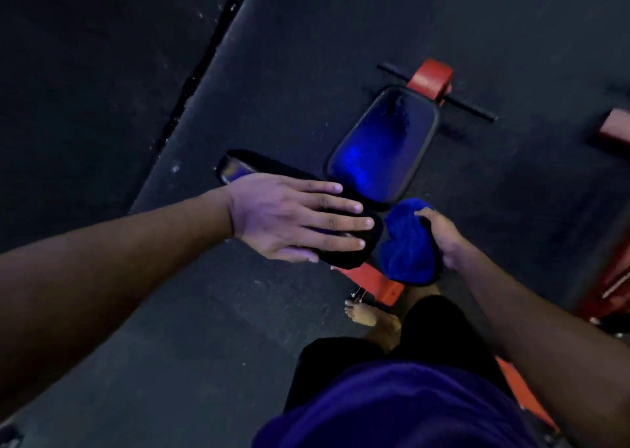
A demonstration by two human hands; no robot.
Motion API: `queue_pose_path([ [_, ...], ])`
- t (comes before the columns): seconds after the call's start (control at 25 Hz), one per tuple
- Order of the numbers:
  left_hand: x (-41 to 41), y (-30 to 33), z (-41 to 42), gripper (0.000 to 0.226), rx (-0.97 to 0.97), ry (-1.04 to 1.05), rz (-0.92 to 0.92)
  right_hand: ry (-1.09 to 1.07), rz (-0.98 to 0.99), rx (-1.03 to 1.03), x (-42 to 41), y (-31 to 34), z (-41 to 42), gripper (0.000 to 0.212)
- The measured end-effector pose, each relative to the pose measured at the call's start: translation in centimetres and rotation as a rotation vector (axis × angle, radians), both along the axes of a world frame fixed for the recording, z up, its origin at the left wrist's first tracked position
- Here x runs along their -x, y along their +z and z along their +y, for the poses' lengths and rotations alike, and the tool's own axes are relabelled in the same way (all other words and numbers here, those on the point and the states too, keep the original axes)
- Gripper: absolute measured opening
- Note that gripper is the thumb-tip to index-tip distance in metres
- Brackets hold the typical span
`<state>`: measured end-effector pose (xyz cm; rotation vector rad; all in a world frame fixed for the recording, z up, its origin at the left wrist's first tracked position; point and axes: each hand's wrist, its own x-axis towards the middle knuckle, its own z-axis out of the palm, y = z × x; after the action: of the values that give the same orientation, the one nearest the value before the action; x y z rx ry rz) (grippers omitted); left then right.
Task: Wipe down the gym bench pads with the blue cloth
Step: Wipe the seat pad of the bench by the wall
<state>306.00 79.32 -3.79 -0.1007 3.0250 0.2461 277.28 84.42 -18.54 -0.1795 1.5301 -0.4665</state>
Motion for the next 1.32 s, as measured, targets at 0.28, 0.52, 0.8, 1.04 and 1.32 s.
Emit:
queue_pose_path([
  [0.28, -0.4, 1.3, 5.3, 0.072, 0.181, 0.642, 0.072, 0.192, 0.02, 0.417, -0.6, 10.2, -0.6, 0.023],
  [0.52, 3.7, -2.9, 14.8, 0.065, 0.027, 1.497, 0.523, 0.331, 0.037, 0.694, -3.1, 16.1, -1.1, 0.031],
  [0.8, 5.9, -5.3, 14.6, 0.059, -0.091, 1.944, 0.921, 0.847, 0.016, 1.07, -7.8, 18.2, -7.9, 0.038],
  [1.04, 3.5, -8.9, 11.4, 0.066, -0.41, 2.301, 0.669, 1.176, -0.107, 1.087, -14.4, 17.7, -17.6, 0.04],
  [1.32, 5.2, -4.5, 7.7, 0.035, -0.726, 2.519, 0.976, 1.622, -0.494, 1.199, -23.5, 16.7, -21.2, 0.045],
])
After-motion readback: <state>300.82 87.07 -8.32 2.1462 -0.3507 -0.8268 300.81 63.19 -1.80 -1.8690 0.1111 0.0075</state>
